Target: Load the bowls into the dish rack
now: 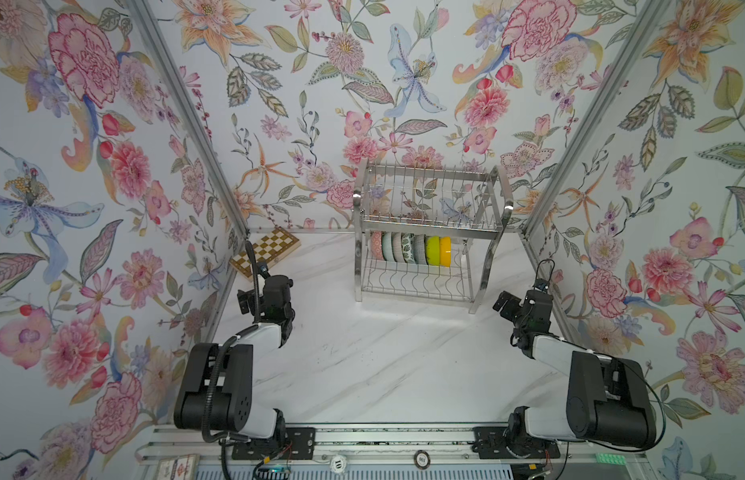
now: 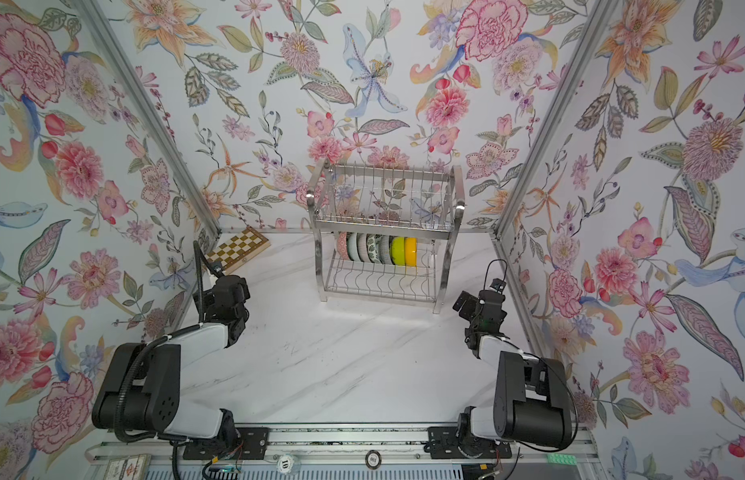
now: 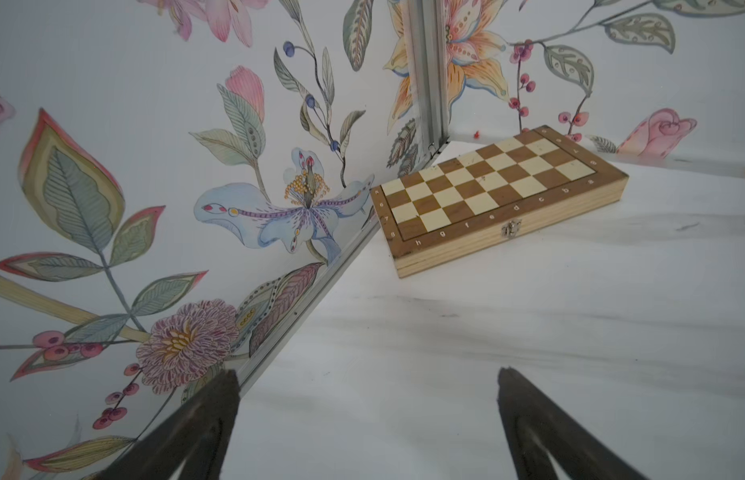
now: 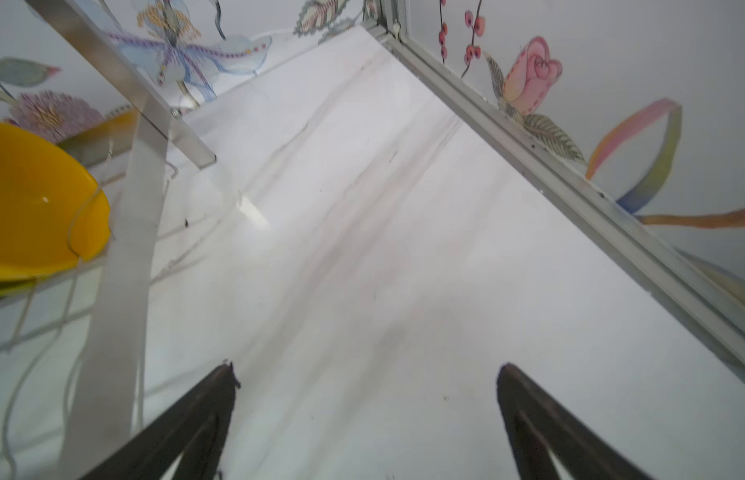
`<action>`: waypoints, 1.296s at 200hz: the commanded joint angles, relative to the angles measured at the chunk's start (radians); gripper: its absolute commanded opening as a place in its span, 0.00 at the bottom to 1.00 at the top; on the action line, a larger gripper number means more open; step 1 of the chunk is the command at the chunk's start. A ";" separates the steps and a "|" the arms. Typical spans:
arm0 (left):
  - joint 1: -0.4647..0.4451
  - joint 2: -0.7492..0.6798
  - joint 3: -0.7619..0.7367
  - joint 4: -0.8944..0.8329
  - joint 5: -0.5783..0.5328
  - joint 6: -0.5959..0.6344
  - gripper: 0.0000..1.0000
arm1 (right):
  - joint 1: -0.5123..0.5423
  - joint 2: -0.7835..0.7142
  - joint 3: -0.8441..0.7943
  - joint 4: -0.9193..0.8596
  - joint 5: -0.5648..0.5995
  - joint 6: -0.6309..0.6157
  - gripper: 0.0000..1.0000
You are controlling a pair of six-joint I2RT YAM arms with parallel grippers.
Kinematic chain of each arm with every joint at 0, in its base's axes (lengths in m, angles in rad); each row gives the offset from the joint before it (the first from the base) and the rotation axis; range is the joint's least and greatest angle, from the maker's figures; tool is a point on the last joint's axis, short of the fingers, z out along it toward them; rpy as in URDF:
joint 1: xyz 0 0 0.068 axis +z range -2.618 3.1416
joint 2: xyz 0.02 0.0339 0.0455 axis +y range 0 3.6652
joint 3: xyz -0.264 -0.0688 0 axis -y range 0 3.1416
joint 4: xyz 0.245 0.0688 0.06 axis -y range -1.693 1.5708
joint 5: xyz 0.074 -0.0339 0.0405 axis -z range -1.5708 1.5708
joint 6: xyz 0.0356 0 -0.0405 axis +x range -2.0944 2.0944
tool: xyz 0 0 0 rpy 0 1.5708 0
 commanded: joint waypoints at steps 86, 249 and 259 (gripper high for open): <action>-0.043 0.052 -0.336 0.722 0.260 0.108 0.99 | 0.067 0.155 -0.182 0.718 0.030 -0.178 0.99; -0.001 0.097 -0.306 0.692 0.309 0.074 0.99 | 0.074 0.155 -0.120 0.589 0.101 -0.162 0.99; -0.001 0.097 -0.306 0.692 0.309 0.074 0.99 | 0.071 0.155 -0.118 0.585 0.095 -0.160 0.99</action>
